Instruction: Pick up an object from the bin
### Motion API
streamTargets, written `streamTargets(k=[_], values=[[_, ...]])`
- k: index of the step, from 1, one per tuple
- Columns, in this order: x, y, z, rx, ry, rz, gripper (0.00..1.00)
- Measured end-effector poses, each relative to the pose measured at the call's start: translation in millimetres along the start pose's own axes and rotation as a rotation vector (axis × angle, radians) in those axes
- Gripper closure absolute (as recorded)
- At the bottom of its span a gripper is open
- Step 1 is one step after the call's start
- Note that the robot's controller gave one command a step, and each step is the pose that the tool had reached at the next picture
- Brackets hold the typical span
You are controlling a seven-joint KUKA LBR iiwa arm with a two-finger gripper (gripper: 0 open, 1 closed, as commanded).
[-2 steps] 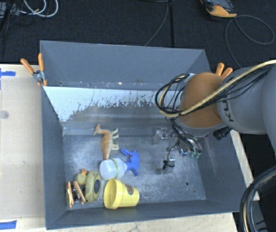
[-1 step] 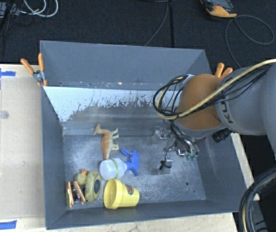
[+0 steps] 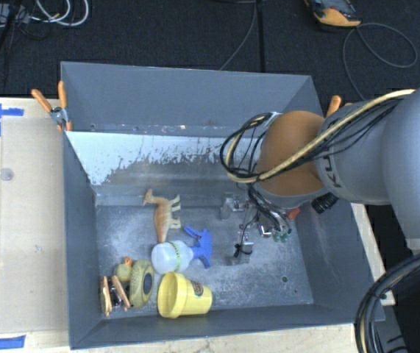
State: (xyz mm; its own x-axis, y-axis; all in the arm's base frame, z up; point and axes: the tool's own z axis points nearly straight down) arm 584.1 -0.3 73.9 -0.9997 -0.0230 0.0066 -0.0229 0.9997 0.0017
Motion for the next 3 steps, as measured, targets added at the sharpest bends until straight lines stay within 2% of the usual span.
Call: streamTargets(k=[1,2,3], values=[[-14.1,34.2,-2.5,0.001,-0.006,-0.081,0.0],[-6.3,53.1,0.5,-0.001,-0.001,0.056,0.0],[46.3,111.2,4.4,0.0,-0.006,-0.158,1.0]])
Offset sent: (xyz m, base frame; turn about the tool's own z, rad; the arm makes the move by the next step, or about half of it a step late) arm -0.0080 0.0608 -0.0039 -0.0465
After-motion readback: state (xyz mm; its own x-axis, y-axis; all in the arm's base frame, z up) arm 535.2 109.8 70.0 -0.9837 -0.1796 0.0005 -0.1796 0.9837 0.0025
